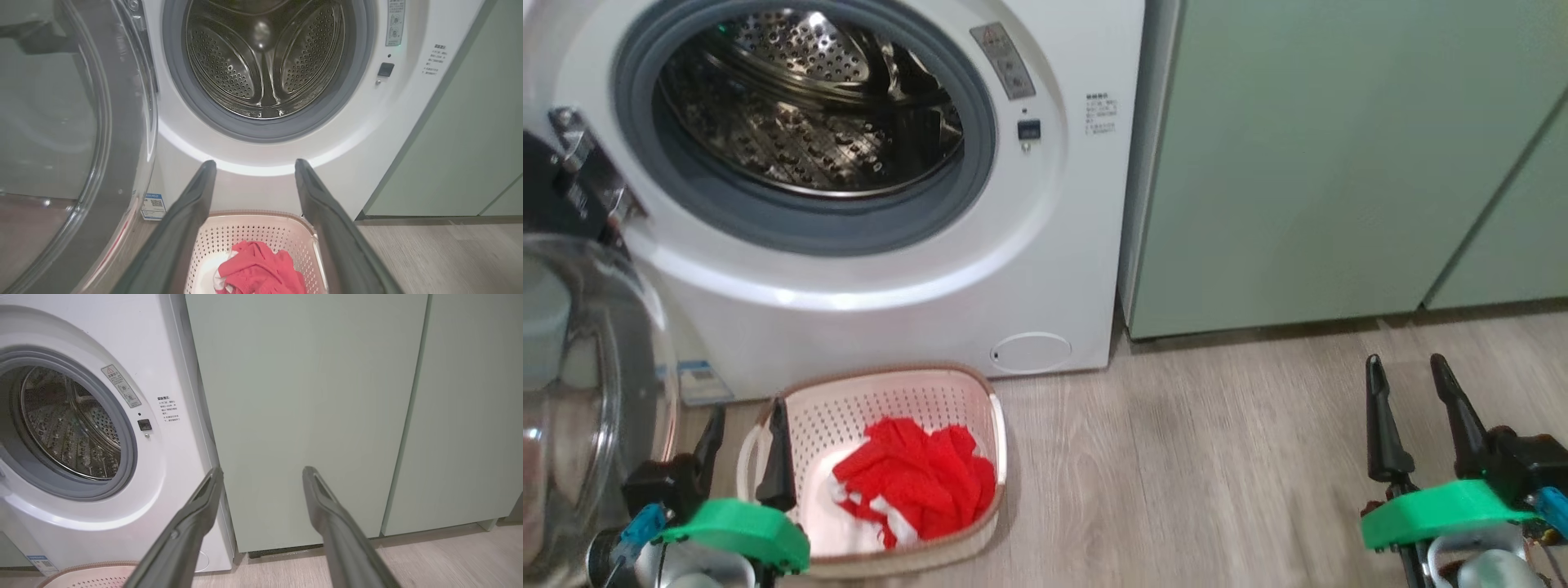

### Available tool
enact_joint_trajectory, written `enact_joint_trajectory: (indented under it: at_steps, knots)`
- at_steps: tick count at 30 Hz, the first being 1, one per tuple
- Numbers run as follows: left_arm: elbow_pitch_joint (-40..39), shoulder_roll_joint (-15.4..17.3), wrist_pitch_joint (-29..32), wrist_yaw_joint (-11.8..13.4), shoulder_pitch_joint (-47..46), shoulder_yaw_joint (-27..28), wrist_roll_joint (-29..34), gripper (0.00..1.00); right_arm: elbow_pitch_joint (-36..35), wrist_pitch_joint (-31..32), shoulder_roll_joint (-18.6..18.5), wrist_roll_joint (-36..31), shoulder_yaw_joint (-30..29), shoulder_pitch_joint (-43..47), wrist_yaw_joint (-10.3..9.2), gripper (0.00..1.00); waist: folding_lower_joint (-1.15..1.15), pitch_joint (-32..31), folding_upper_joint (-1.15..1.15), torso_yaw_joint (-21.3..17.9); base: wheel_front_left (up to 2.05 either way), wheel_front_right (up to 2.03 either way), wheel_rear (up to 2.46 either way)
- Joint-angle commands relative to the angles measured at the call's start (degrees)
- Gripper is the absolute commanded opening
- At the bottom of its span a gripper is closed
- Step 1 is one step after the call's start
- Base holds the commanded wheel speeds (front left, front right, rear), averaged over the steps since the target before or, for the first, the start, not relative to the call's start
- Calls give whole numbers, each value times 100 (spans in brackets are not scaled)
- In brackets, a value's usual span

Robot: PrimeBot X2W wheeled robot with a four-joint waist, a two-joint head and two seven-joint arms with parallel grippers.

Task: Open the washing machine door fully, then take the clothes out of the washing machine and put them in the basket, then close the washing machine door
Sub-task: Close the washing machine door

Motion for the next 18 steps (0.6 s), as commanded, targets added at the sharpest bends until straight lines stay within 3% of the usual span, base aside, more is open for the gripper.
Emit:
enact_joint_trajectory:
  at_steps: [1, 10, 18]
  knots:
    - [-146, 98, -53, -31, -264, 139, -1, 100, -176, -35, -6, 18, 124, -52, -4, 100, 0, 1, 0, 4, -218, 208, 10]
    - [-170, 134, -53, -34, -257, 4, -104, 100, -167, -35, 4, 16, 107, -45, -4, 100, 0, 1, 0, 19, -182, 164, 18]
    - [-204, 156, -53, -34, -211, -76, -203, 100, -160, -35, 9, 28, 101, -25, -4, 100, 0, -10, 0, 18, -50, 50, 0]
